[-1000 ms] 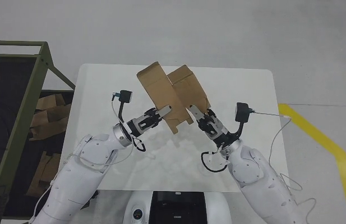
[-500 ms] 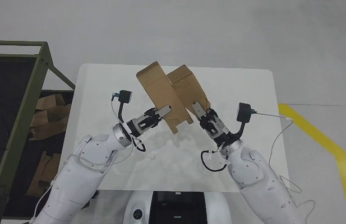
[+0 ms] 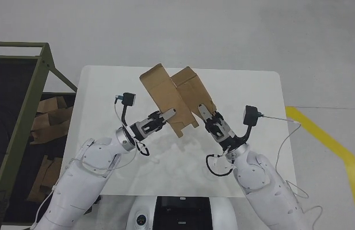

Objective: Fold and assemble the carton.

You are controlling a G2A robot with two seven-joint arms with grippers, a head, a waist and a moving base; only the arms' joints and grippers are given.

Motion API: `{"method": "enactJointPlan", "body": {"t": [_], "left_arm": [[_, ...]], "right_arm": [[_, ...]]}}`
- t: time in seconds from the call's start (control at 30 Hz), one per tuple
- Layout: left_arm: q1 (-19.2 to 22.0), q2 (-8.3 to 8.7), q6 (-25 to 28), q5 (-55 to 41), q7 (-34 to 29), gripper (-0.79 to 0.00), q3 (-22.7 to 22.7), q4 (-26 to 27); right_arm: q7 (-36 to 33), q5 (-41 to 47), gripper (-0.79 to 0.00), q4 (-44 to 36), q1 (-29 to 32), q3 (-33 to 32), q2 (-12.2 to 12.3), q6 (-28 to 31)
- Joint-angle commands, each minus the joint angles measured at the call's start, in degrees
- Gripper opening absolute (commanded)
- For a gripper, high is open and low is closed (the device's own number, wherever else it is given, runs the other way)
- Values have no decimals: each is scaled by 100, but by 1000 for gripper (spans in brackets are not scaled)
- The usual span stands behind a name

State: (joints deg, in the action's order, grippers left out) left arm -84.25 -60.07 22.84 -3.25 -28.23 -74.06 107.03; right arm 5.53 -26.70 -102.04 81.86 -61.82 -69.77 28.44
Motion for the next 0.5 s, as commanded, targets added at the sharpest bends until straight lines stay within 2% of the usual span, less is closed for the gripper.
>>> {"method": "enactJointPlan", "body": {"t": [0.0,0.2,0.47], "left_arm": [[17,-4,-31,-23,4,0,-7,-21],[46,-2,25,-164,-14,0,-158,-139],[66,22,364,-811,-297,0,-511,-373]], "right_arm": [[-10,49,-785,3,5,-17,-4,45],[-77,132,-785,3,34,-118,-7,155],[-404,412,-785,37,51,-224,0,307]]}}
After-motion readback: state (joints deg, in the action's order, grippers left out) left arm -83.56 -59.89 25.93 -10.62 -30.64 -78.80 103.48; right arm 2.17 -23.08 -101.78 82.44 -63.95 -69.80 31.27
